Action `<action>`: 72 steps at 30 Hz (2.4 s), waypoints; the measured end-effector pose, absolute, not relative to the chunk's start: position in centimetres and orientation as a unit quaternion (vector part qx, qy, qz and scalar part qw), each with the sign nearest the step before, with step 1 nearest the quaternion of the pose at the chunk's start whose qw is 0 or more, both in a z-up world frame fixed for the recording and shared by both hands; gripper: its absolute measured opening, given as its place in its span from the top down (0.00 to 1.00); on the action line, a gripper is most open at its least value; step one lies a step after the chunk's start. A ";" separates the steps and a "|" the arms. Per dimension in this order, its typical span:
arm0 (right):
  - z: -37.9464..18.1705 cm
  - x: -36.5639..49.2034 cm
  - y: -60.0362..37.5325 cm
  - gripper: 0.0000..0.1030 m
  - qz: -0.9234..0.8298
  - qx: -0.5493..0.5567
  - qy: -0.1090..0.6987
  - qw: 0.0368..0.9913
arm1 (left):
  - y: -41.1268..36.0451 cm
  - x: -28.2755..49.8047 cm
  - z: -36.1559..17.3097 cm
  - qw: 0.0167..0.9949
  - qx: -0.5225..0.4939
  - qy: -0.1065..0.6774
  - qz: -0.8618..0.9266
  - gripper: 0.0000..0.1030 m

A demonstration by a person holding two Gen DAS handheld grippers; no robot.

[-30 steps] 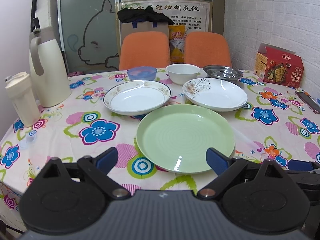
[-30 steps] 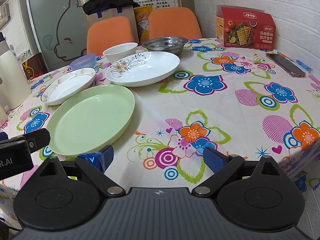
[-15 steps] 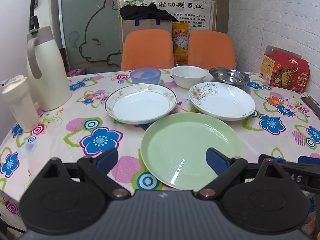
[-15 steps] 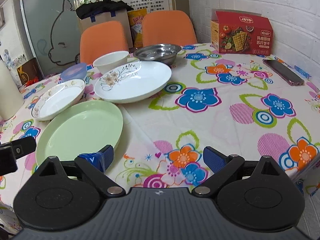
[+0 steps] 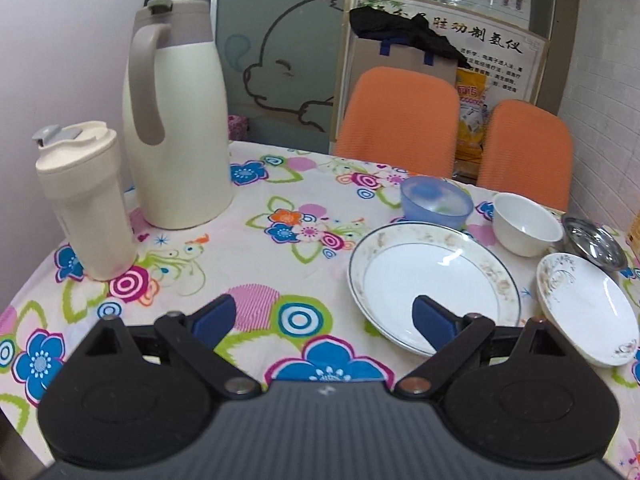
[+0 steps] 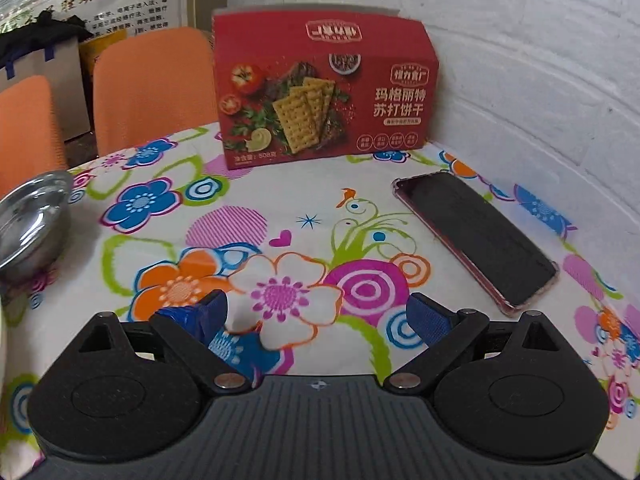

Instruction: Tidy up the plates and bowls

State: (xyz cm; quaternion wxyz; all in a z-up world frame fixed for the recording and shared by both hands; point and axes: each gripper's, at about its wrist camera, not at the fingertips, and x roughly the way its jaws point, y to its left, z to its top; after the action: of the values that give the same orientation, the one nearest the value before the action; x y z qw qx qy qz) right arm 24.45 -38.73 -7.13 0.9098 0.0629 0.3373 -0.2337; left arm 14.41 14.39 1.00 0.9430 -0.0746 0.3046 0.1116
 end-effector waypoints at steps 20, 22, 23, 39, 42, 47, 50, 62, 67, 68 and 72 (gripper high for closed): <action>-8.2 27.0 -39.7 0.17 -0.227 0.071 0.310 0.921 | 19.3 21.0 -4.3 0.923 -0.042 0.338 0.182 0.09; -8.2 27.0 -39.7 0.17 -0.227 0.071 0.310 0.921 | 19.8 21.1 -4.4 0.921 -0.050 0.339 0.185 0.09; -8.2 27.0 -39.7 0.17 -0.227 0.071 0.310 0.921 | 19.8 21.0 -4.3 0.921 -0.054 0.337 0.186 0.09; -8.2 27.0 -39.7 0.16 -0.226 0.071 0.311 0.921 | 15.6 22.1 -2.4 0.939 -0.046 0.305 0.151 0.09; -8.2 27.1 -39.6 0.16 -0.225 0.071 0.311 0.921 | 15.9 22.3 -2.7 0.935 -0.052 0.315 0.153 0.09; -8.2 27.0 -39.6 0.16 -0.226 0.071 0.310 0.921 | 16.2 22.0 -3.0 0.931 -0.065 0.328 0.147 0.09; -7.2 25.4 -39.2 0.20 -0.230 0.094 0.287 0.925 | 15.7 21.2 -2.5 0.932 -0.049 0.332 0.138 0.09; -4.1 14.0 -21.2 0.18 0.120 0.043 0.337 0.933 | 9.1 14.3 -2.5 0.925 -0.018 0.377 -0.038 0.09; -5.9 13.3 -18.0 0.18 0.140 0.021 0.375 0.916 | 6.7 13.6 -4.0 0.917 -0.003 0.391 -0.082 0.09; -6.1 13.4 -17.8 0.18 0.135 0.019 0.379 0.915 | 6.6 13.7 -4.2 0.915 -0.006 0.393 -0.085 0.09; -6.7 13.6 -16.3 0.17 0.134 -0.004 0.381 0.915 | 6.6 14.4 -4.9 0.911 -0.027 0.401 -0.098 0.09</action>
State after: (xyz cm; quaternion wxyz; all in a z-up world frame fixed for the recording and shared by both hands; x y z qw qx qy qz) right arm 13.60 -16.26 -6.68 0.9148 -0.0037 0.3810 0.1342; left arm 14.43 6.58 -4.88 0.9106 -0.0272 0.4006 -0.0980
